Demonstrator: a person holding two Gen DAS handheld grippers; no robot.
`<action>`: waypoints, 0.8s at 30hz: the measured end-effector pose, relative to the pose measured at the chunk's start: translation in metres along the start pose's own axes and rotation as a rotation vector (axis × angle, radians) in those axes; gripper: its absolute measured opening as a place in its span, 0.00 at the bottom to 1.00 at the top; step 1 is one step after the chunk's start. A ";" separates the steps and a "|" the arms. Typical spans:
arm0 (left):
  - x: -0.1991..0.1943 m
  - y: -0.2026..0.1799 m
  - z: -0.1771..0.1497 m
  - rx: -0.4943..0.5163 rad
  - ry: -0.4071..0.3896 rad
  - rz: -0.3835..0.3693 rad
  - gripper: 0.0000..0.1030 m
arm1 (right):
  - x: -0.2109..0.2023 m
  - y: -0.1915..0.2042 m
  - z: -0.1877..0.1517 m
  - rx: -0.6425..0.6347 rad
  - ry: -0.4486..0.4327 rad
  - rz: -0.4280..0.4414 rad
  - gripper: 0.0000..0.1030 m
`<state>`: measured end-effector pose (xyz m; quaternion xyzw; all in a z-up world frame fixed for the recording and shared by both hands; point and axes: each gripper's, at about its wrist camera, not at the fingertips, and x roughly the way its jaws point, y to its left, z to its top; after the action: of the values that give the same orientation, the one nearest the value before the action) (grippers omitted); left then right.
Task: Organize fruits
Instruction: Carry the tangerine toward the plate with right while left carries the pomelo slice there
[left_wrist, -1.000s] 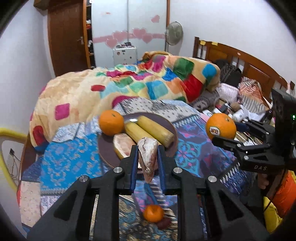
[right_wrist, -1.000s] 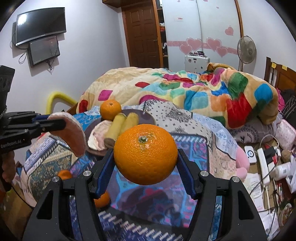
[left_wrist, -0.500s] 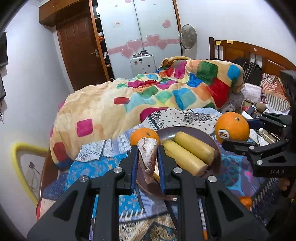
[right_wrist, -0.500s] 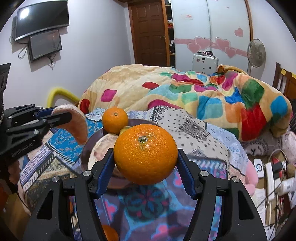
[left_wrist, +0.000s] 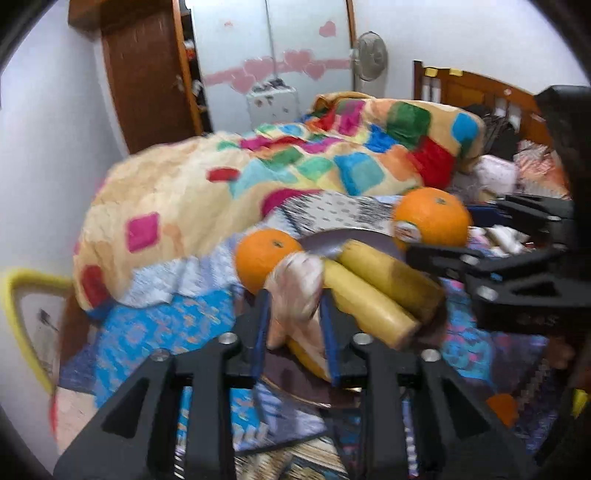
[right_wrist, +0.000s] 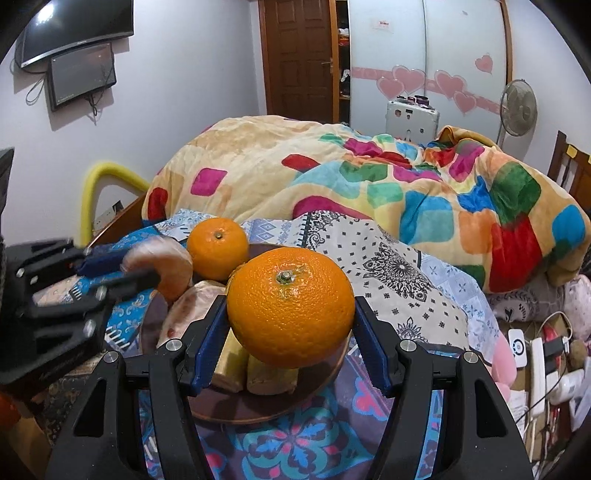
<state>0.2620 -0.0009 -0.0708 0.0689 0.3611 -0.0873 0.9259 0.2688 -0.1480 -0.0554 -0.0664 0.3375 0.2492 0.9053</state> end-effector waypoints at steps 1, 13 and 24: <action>-0.002 0.001 -0.001 -0.014 0.004 -0.023 0.38 | 0.000 0.000 0.002 0.002 0.000 0.000 0.60; -0.020 0.042 -0.014 -0.159 -0.009 -0.047 0.45 | 0.014 0.020 0.019 -0.014 0.003 0.014 0.60; -0.012 0.058 -0.033 -0.182 0.012 -0.029 0.47 | 0.049 0.026 0.016 -0.021 0.087 0.013 0.61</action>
<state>0.2438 0.0630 -0.0831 -0.0201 0.3738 -0.0672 0.9249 0.2967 -0.1010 -0.0734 -0.0846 0.3743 0.2554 0.8874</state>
